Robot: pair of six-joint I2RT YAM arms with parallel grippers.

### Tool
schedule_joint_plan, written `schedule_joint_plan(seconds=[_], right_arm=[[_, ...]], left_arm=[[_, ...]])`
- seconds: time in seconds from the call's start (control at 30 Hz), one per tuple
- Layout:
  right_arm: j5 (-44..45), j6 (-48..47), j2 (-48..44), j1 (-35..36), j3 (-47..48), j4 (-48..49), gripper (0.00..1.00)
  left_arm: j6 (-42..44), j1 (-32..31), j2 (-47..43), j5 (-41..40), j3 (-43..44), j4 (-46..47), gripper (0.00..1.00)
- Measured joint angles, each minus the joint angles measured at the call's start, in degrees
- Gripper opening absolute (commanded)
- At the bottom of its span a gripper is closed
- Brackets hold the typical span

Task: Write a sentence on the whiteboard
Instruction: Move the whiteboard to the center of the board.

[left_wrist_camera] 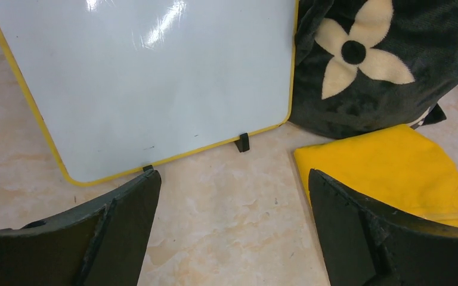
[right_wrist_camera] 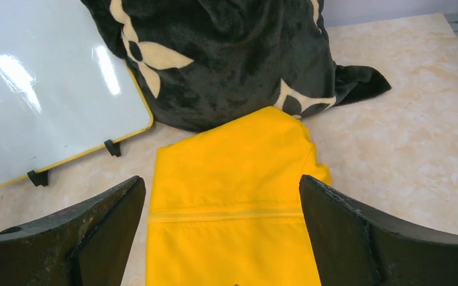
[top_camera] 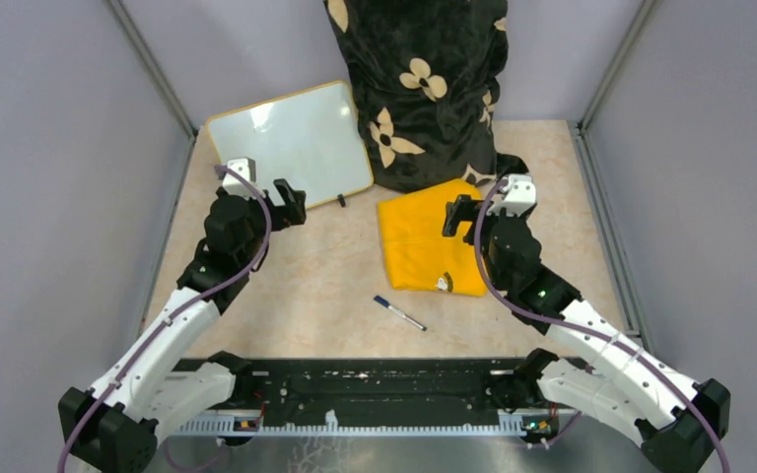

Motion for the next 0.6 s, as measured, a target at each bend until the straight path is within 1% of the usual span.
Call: schedule_joint_plan(seconds=[0.3,0.43,0.5,0.6], right_arm=[[0.00,-0.24,0.00,-0.26,0.04,-1.40,0.99],[-0.44,-0.15,1.31,-0.31,1.75,-3.93,0.99],[-1.99,0.15,2.43,-0.44,2.97,-4.79,0.99],[-7.39,0.48,2.62,-0.98,3.19,-3.50,0.96]], left_arm=[[-0.98,0.20,-2.03,1.62,-1.42,0.74,0.99],[-1.44,0.20,-2.10,3.10,-1.97,1.29,0.99],[-1.73,0.20,-2.32,3.67,-2.49,2.08,0.99],[-2.36,0.26,-3.32,3.85,-3.63,3.10,0.99]])
